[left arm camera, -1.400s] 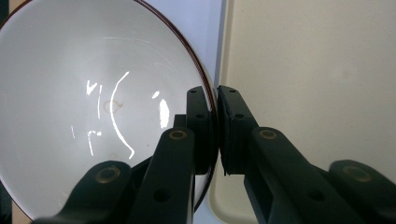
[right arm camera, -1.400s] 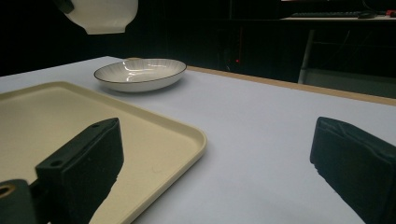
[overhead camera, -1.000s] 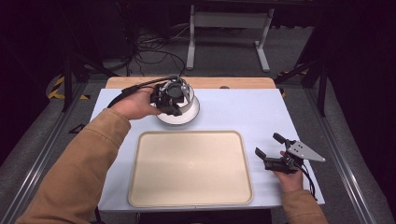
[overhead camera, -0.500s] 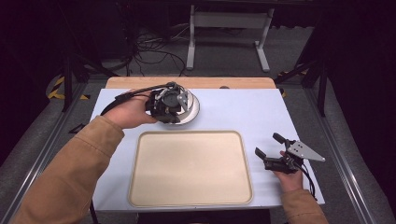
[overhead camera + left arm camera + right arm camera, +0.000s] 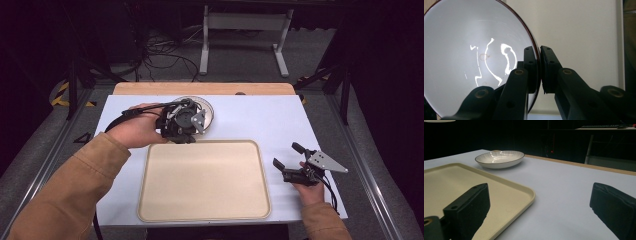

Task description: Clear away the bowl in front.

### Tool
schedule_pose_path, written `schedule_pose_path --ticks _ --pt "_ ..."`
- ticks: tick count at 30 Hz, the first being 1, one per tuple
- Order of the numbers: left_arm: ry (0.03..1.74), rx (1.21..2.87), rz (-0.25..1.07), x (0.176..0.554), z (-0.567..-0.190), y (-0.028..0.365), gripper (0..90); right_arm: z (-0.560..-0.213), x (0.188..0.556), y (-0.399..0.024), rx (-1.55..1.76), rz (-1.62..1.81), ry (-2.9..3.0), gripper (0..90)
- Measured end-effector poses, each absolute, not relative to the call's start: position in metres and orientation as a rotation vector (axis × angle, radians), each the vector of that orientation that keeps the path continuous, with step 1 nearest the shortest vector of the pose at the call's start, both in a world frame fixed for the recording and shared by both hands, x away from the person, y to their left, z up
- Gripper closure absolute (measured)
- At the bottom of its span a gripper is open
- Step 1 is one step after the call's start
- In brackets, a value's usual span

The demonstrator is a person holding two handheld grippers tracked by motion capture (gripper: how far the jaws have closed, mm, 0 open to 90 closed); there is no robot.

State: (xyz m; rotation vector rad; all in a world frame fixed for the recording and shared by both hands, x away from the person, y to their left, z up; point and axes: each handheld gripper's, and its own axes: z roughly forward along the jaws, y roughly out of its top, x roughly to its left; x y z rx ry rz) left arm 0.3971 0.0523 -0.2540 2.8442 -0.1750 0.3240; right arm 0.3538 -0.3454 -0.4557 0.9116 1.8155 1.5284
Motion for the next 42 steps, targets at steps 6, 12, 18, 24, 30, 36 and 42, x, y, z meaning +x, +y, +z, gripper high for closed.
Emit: schedule_pose_path --ticks 6,12,18,24,30,36,42 --pt "-0.232 2.851 0.322 0.385 -0.254 0.047 84.4 -0.456 0.354 -0.345 0.911 1.529 1.817 3.6" --pt "-0.279 2.862 0.316 0.374 -0.257 0.041 84.4 -0.456 0.354 -0.345 0.911 1.527 1.816 3.6" --pt "-0.33 2.858 0.307 0.365 -0.258 0.037 84.4 -0.456 0.354 -0.345 0.91 1.528 1.817 3.6" --pt "-0.358 2.854 0.293 0.36 -0.26 0.034 84.4 -0.456 0.354 -0.345 0.91 1.528 1.817 3.6" --pt "-0.374 2.865 0.283 0.359 -0.271 0.03 84.4 -0.456 0.354 -0.345 0.907 1.528 1.817 3.6" --pt "-0.405 2.88 0.273 0.353 -0.286 0.021 84.4 -0.456 0.354 -0.345 0.908 1.529 1.818 3.6" --pt "-0.427 2.891 0.239 0.355 -0.3 0.016 84.4 -0.456 0.354 -0.345 0.907 1.529 1.819 3.6"
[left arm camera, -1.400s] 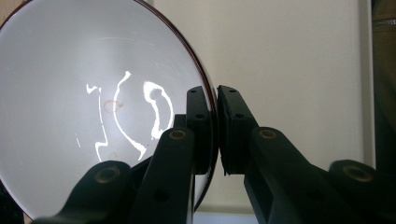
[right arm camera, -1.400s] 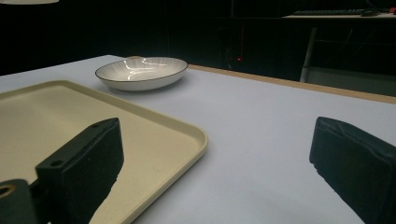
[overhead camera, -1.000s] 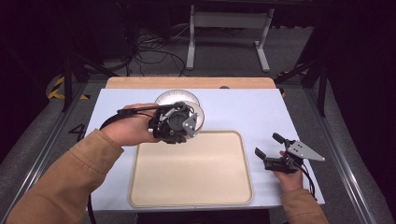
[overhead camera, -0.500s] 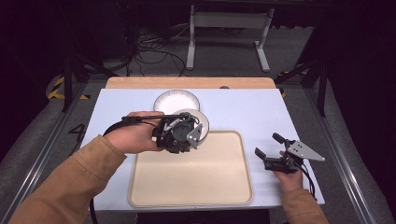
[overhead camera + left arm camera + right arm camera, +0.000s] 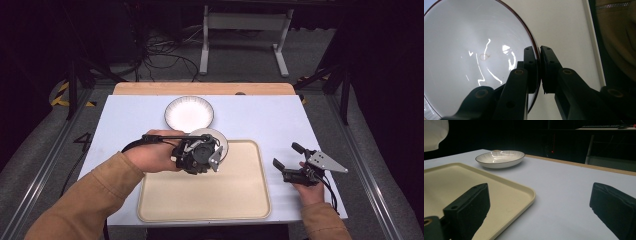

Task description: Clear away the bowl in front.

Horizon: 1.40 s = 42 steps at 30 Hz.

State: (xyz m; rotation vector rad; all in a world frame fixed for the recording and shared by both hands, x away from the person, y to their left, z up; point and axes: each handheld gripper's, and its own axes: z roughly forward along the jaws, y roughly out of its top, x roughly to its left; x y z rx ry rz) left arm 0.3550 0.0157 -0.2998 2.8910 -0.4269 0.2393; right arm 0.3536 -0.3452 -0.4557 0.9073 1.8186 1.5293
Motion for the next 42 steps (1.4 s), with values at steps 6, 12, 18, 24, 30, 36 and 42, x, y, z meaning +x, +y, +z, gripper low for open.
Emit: schedule_pose_path --ticks 6,12,18,24,30,36,42 --pt "-0.419 2.898 0.209 0.355 -0.313 0.014 84.4 -0.456 0.354 -0.345 0.904 1.529 1.82 3.6" --pt "-0.429 2.918 0.19 0.356 -0.323 0.012 84.4 -0.456 0.354 -0.345 0.904 1.528 1.82 3.6" --pt "-0.425 2.935 0.153 0.357 -0.333 0.01 84.4 -0.456 0.354 -0.345 0.904 1.528 1.82 3.6" --pt "-0.428 2.943 0.122 0.358 -0.342 0.007 84.4 -0.456 0.354 -0.345 0.907 1.531 1.822 3.7" --pt "-0.421 2.947 0.103 0.36 -0.352 0.004 84.4 -0.456 0.354 -0.345 0.906 1.532 1.823 3.7" --pt "-0.426 2.953 0.079 0.362 -0.361 0.002 84.4 -0.456 0.354 -0.346 0.906 1.533 1.824 3.7" --pt "-0.412 2.96 0.054 0.363 -0.369 0.001 84.3 -0.456 0.354 -0.346 0.905 1.533 1.824 3.7"
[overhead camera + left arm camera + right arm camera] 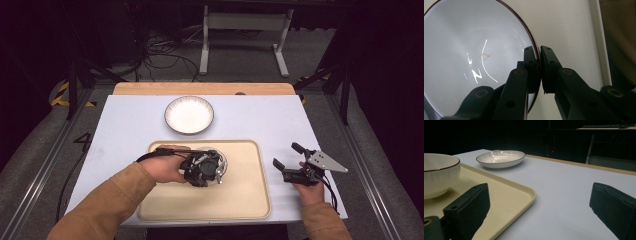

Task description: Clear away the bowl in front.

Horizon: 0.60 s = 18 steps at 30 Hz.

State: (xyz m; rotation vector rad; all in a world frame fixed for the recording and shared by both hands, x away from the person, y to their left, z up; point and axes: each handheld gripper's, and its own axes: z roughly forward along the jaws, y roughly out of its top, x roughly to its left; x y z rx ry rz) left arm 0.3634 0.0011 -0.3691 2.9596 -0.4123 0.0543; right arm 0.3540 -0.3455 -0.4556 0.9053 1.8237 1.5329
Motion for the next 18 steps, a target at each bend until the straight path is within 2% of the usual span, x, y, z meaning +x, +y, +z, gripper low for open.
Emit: schedule_pose_path --ticks 18 --pt "-0.376 2.981 0.028 0.3633 -0.3785 -0.001 84.5 -0.4556 0.354 -0.3454 0.904 1.533 1.825 3.7"
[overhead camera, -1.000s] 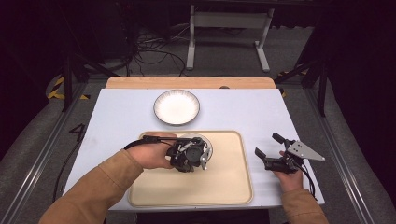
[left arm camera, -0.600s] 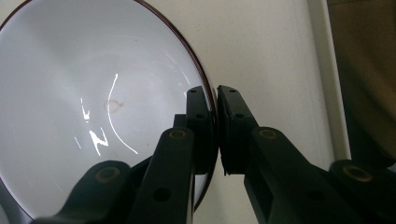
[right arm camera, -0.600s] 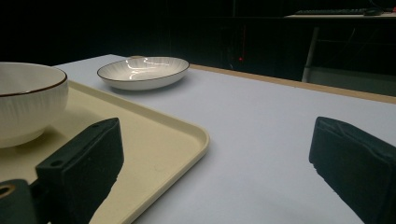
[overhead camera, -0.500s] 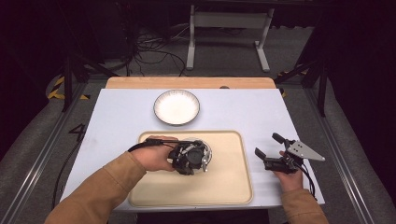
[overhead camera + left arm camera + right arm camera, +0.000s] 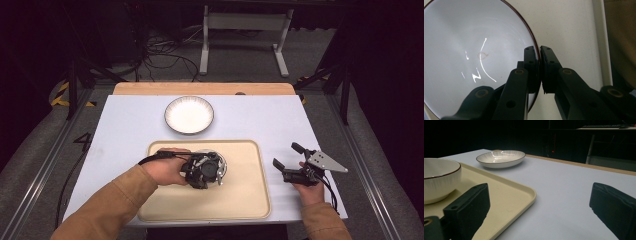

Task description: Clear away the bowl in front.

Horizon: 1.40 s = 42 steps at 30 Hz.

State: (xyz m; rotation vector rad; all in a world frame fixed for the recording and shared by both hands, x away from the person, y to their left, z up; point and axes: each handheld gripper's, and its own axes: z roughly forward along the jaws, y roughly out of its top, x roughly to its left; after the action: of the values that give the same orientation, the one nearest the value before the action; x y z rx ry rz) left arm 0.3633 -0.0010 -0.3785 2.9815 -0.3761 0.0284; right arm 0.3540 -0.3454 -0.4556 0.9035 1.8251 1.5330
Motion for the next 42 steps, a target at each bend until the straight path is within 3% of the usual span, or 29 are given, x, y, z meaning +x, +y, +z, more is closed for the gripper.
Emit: schedule_pose_path --ticks 18,22,27,35,42 --pt "-0.308 2.989 -0.047 0.362 -0.389 0.0 80.0 -0.456 0.354 -0.345 0.904 1.534 1.83 3.8" --pt "-0.254 2.952 -0.098 0.366 -0.384 0.002 64.7 -0.456 0.354 -0.345 0.904 1.535 1.832 4.0" --pt "-0.202 2.926 -0.117 0.367 -0.379 0.006 54.5 -0.456 0.355 -0.345 0.902 1.536 1.834 4.0" --pt "-0.107 2.812 -0.12 0.37 -0.364 0.019 46.5 -0.455 0.355 -0.346 0.911 1.537 1.837 4.0" --pt "-0.056 2.696 -0.066 0.365 -0.35 0.036 46.3 -0.455 0.356 -0.346 0.911 1.544 1.841 4.1"
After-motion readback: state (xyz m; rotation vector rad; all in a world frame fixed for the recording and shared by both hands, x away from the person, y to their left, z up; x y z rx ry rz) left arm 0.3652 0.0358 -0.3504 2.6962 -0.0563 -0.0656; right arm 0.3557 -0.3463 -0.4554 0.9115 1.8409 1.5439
